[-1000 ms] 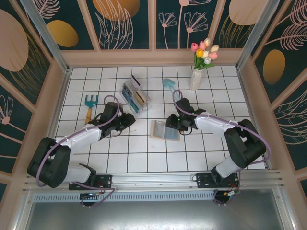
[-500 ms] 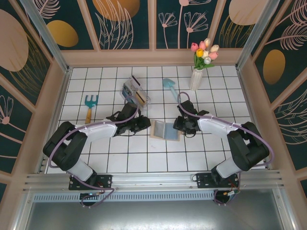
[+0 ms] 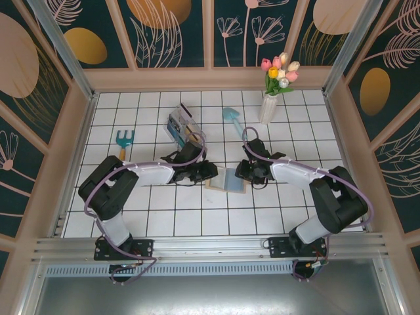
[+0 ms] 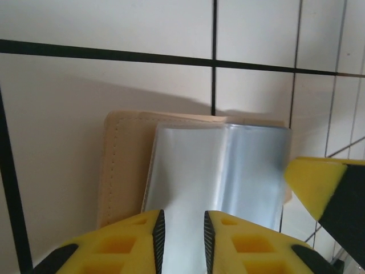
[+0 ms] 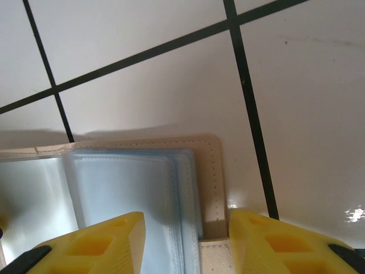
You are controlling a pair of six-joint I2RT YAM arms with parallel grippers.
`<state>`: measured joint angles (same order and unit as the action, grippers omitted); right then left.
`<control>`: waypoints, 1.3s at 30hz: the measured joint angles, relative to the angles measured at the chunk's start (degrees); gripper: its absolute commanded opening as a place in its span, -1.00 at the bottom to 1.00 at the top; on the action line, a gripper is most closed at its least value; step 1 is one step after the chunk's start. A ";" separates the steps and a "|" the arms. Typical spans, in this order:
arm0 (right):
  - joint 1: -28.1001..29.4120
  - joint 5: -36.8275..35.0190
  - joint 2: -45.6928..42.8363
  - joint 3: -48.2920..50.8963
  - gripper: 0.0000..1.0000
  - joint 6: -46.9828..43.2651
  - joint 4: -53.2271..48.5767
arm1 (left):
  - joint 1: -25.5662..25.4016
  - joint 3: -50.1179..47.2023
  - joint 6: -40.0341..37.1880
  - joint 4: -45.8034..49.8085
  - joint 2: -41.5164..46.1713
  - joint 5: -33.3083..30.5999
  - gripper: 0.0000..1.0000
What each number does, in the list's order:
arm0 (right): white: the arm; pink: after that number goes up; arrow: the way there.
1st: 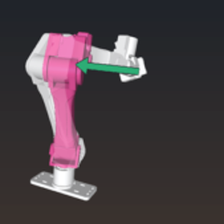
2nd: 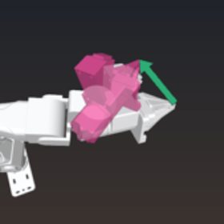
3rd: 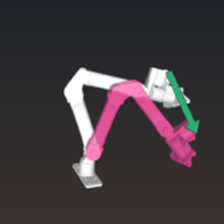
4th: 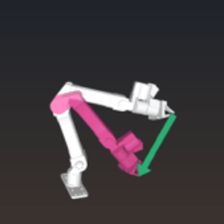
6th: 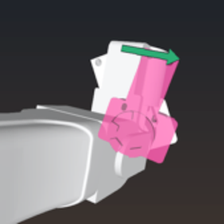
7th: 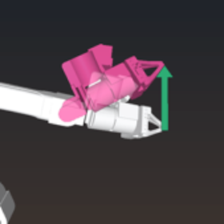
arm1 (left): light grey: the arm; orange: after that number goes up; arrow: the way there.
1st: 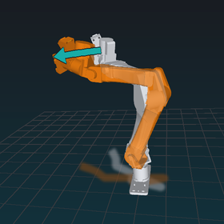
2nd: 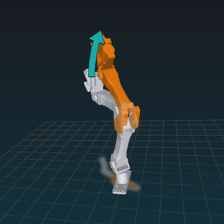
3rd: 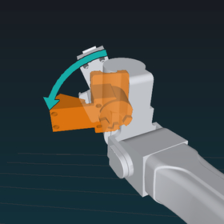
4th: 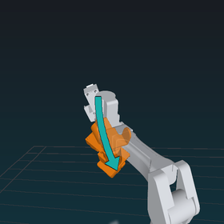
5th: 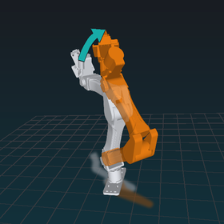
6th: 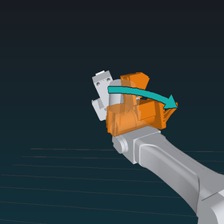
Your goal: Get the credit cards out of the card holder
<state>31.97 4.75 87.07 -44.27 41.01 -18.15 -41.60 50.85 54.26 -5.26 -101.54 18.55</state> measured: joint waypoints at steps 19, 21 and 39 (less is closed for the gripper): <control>-0.02 0.92 1.68 0.13 -0.18 -0.20 0.90 | -0.07 2.03 -0.85 3.67 -0.74 -0.31 -0.82; -0.07 1.01 1.88 0.13 -0.21 -0.20 1.09 | -0.09 1.86 -0.76 1.36 -0.74 1.70 -0.90; -0.07 11.15 4.57 0.20 -0.32 -5.22 8.83 | -3.74 1.03 2.97 -5.31 -0.17 4.81 -0.52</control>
<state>31.90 15.90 91.64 -44.07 35.79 -9.32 -45.34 51.88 57.23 -10.57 -101.71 23.35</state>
